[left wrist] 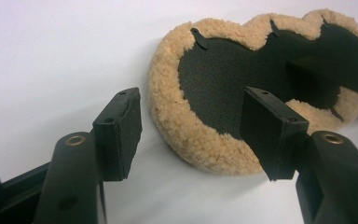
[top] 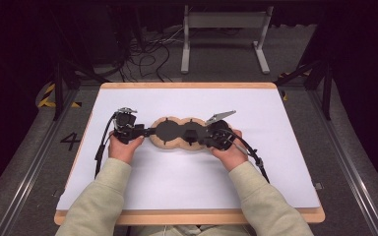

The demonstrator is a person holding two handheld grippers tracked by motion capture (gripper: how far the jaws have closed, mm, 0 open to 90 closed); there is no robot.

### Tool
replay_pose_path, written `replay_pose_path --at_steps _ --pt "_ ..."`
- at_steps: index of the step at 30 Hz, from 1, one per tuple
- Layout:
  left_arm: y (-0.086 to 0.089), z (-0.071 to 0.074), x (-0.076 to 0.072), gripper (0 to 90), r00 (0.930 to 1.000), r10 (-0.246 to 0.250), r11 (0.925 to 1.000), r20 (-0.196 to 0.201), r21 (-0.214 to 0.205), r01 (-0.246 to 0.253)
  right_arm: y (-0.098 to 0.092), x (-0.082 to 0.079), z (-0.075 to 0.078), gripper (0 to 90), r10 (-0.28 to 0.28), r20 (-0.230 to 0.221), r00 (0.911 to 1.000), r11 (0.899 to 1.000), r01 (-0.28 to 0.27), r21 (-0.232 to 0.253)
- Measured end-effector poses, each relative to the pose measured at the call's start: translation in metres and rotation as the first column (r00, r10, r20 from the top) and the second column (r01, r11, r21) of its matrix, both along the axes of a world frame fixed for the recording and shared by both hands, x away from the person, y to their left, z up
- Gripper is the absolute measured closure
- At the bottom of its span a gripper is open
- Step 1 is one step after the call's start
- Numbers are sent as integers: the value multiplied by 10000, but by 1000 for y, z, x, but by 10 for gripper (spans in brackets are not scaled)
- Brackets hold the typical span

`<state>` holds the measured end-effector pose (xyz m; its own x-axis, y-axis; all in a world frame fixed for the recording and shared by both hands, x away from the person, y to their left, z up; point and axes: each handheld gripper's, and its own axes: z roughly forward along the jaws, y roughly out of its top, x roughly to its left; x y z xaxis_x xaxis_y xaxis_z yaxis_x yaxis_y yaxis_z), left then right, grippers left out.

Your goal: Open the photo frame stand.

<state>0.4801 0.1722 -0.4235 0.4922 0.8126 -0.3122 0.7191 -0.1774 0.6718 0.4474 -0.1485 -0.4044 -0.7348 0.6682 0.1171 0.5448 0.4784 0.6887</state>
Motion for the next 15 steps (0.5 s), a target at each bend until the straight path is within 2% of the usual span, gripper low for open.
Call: replay_pose_path --at_steps 10,13,15 --pt "0 -2 0 399 10000 -4 10000 -78 17 4 -1 0 2 893 -27 -10 10000 9999 27 -132" --pt "1 -2 1 412 10000 12 10000 -55 -45 -12 -7 -2 5 860 -26 -7 10000 9999 26 -154" --pt "2 -2 1 435 9999 67 9999 -102 -157 -69 -18 -2 10 836 -171 53 9998 9999 171 5"
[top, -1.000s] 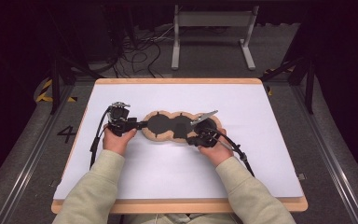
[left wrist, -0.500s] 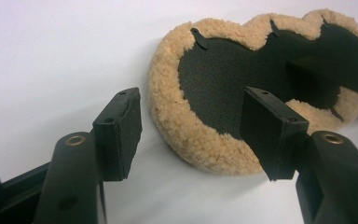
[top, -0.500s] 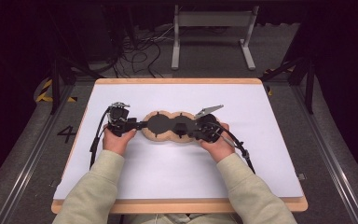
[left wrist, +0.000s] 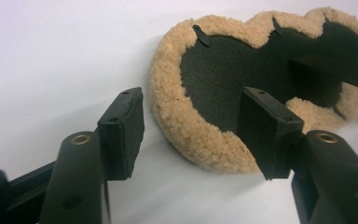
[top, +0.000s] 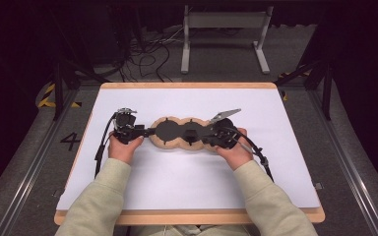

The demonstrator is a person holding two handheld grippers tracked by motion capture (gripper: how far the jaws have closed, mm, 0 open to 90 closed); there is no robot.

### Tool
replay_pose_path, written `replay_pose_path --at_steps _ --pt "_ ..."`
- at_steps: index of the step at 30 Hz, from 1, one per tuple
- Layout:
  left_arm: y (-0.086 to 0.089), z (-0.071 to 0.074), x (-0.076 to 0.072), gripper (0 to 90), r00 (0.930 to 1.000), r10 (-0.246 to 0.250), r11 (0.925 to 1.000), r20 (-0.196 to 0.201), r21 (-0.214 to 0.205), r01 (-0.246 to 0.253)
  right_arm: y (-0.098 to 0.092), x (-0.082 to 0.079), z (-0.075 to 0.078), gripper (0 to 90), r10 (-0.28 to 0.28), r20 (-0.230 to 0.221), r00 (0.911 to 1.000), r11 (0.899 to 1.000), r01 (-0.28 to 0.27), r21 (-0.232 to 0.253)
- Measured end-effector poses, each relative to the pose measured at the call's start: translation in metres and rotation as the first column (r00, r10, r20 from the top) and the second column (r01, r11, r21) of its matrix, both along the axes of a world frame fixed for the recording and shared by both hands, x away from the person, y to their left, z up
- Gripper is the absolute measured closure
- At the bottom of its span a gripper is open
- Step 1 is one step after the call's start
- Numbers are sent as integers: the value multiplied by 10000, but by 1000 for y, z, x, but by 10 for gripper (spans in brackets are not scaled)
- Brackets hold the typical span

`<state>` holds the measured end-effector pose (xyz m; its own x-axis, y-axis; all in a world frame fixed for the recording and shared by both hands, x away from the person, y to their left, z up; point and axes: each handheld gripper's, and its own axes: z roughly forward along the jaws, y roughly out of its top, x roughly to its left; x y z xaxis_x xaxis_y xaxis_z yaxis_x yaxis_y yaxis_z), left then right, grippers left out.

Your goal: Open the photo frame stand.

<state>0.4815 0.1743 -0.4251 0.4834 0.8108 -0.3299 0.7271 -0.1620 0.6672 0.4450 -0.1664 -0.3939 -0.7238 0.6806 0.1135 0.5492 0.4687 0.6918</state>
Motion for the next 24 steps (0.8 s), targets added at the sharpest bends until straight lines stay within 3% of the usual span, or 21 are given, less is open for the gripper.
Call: replay_pose_path --at_steps 2,3,7,14,21,24 --pt "1 0 1 439 10000 -21 10000 -5 27 21 -4 0 2 823 -109 37 9999 9999 108 71" --pt "0 0 2 441 10000 -9 10000 8 28 9 -19 3 7 776 -653 112 9978 9976 650 248" --pt "3 1 5 442 10000 62 10000 6 59 -62 -34 9 10 724 -1302 125 9914 9906 1296 428" --pt "5 -5 12 419 9995 118 9999 -297 -58 -120 -62 24 0 506 -2779 -260 9603 9594 2788 438" --pt "-3 -10 15 392 9987 -42 9999 -517 154 50 -67 35 -16 346 -3479 -897 9332 9362 3510 204" --pt "-6 -13 17 377 9974 -33 9998 -716 171 46 -65 39 -22 317 -3542 -1107 9286 9339 3575 102"
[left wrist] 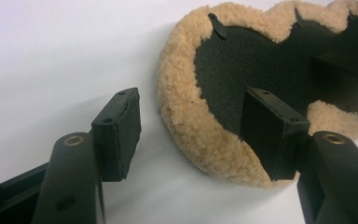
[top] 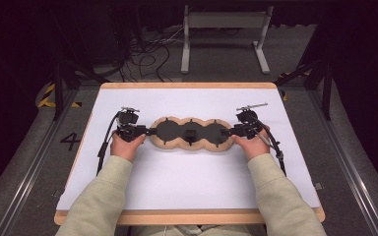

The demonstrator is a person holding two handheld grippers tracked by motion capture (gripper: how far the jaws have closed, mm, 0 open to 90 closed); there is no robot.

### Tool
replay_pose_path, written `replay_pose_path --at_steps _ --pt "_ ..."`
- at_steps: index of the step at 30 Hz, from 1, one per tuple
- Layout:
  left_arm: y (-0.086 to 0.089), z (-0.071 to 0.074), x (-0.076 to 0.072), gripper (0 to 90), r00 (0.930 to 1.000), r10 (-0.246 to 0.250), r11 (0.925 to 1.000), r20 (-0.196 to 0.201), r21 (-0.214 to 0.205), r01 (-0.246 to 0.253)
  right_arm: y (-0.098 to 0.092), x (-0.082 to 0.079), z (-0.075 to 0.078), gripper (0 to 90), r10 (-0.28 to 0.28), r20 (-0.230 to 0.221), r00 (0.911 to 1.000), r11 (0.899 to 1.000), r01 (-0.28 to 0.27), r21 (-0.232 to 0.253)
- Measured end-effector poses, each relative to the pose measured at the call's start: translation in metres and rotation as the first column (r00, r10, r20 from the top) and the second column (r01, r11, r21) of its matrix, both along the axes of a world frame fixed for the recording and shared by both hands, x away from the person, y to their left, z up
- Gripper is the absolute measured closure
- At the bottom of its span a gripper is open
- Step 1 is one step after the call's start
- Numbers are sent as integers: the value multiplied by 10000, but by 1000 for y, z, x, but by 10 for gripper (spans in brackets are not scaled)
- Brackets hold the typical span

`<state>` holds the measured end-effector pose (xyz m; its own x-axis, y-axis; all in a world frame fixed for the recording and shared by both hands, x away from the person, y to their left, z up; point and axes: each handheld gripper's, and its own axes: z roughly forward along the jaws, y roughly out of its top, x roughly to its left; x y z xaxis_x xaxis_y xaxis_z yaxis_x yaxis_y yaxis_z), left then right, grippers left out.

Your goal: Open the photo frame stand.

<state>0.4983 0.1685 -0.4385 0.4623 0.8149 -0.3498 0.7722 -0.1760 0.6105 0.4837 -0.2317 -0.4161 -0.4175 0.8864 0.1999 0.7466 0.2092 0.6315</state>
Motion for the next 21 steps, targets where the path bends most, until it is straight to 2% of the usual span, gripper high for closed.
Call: replay_pose_path --at_steps 4,7,9,12,16,18,21 --pt "-3 -3 1 323 9999 -141 9999 -50 -29 141 1 4 -6 283 -214 -203 9996 9998 215 10" --pt "-7 -6 4 272 9985 -399 9990 -386 -196 392 1 7 -11 255 -330 -424 9986 9994 326 -95" --pt "-9 -7 5 265 9985 -366 9992 -400 -144 360 1 8 -13 245 -412 -544 9977 9991 406 -121" --pt "-10 -8 6 263 9985 -414 9991 -372 -50 412 0 10 -15 230 -367 -687 9970 9992 376 130" --pt "-16 -10 6 266 9971 -567 9983 -504 -158 559 1 12 -18 215 -230 -909 9956 9988 268 416" --pt "-18 -11 7 263 9966 -619 9978 -543 -273 605 2 12 -21 197 -112 -1132 9935 9967 202 787" --pt "-18 -11 7 273 9965 -633 9976 -550 -296 618 5 12 -21 206 -92 -1081 9941 9970 174 754"
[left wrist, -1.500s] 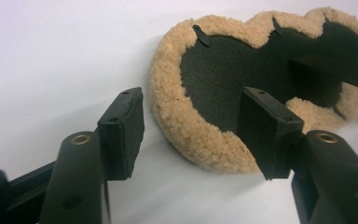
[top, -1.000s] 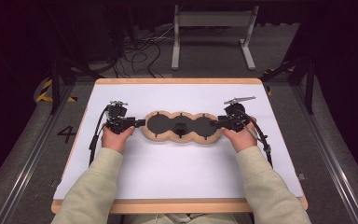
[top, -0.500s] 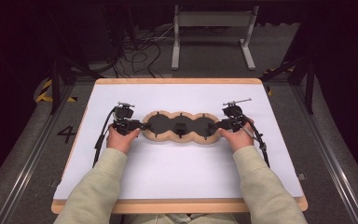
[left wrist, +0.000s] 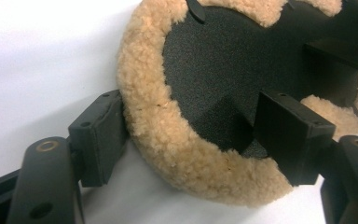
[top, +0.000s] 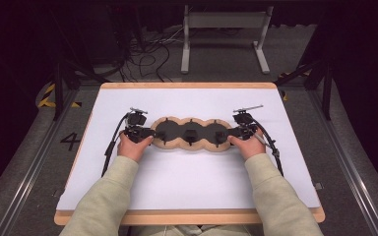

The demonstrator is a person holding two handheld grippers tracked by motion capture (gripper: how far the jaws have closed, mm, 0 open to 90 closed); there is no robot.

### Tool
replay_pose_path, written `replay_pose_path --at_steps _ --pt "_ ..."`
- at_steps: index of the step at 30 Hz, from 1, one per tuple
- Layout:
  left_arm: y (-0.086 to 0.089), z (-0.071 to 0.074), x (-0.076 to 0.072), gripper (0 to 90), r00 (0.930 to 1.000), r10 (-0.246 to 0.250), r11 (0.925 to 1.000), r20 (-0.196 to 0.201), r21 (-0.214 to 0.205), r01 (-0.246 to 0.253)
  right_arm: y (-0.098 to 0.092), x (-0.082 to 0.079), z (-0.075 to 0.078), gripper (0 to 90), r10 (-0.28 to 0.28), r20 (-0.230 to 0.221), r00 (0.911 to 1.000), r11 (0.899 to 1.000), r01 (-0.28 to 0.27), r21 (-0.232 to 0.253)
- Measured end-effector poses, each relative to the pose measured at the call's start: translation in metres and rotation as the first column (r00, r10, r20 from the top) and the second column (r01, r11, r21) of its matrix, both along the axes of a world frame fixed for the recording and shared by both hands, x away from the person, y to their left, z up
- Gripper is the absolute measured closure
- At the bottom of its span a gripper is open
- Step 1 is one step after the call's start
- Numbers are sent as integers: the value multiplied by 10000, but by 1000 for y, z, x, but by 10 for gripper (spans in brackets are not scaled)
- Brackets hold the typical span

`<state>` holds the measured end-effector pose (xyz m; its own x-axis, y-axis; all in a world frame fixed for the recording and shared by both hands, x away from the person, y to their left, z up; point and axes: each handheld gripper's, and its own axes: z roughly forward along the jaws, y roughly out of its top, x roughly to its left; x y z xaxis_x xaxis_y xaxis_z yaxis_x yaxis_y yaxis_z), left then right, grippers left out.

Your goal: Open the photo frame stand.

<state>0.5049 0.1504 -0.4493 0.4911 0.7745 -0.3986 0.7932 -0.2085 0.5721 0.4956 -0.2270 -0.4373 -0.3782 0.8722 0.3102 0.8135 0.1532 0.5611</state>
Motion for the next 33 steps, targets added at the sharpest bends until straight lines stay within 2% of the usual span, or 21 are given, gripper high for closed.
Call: replay_pose_path --at_steps 4,9,12,19,21,27,30,33 --pt "0 0 0 288 10000 84 10000 -17 24 -84 2 0 0 209 -118 39 9999 9999 118 -21" --pt "-1 1 -1 319 9995 326 9994 -25 110 -325 4 -1 1 244 -519 36 9986 9986 520 -7" --pt "-2 2 -2 322 9994 351 9993 -74 92 -350 4 -2 1 250 -537 71 9985 9986 537 -29" --pt "-2 6 -6 363 9990 405 9987 184 303 -411 7 -6 7 284 -598 424 9973 9976 611 -315" --pt "-3 11 -11 382 9983 360 9976 463 581 -387 4 -10 12 329 -513 628 9967 9978 538 -398" --pt "0 17 -19 443 9954 366 9963 886 743 -432 6 -19 20 357 -176 1130 9934 9958 275 -871" --pt "-1 20 -25 473 9934 326 9953 1097 871 -423 6 -26 25 383 42 1461 9893 9937 123 -1115" --pt "-1 24 -32 487 9885 241 9922 1492 1172 -419 8 -34 27 396 253 1855 9823 9903 7 -1389"
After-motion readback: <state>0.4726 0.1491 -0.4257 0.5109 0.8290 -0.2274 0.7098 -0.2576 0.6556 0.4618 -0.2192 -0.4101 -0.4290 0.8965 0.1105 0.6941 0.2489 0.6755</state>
